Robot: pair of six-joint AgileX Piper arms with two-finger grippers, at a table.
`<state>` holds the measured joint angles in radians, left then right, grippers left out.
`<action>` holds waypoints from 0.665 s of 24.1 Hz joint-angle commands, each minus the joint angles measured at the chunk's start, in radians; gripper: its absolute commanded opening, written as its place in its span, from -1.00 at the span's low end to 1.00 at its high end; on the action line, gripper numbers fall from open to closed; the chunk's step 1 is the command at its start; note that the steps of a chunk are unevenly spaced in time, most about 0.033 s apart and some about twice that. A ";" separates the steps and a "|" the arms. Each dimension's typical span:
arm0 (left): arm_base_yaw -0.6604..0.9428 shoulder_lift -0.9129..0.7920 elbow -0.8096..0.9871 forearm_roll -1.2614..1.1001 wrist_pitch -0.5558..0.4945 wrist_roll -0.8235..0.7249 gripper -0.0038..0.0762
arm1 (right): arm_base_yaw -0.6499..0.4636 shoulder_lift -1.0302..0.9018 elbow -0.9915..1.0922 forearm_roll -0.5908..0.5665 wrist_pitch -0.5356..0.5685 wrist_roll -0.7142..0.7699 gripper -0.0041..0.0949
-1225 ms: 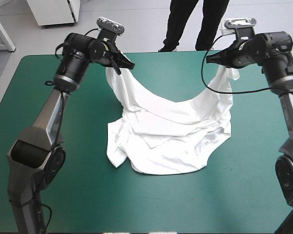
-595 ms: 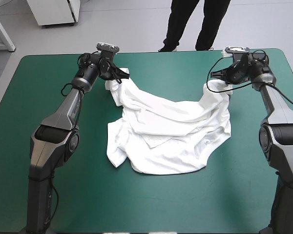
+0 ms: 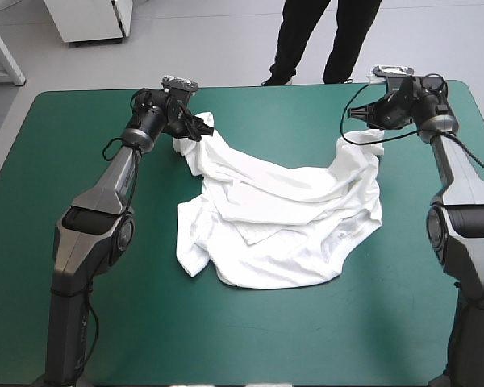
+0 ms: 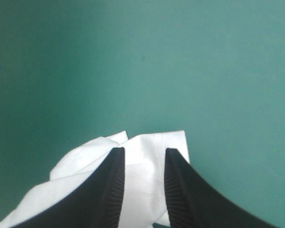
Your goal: Fold the cloth
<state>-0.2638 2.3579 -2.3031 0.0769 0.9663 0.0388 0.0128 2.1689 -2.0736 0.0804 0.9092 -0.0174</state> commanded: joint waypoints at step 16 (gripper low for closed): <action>-0.058 -0.215 -0.144 -0.102 0.322 0.042 0.03 | -0.049 -0.178 -0.083 0.013 0.115 0.008 -0.31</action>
<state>-0.2856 2.2676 -2.4594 -0.0450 1.2549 0.0739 -0.0086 2.0834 -2.1223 0.0863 1.0562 -0.0133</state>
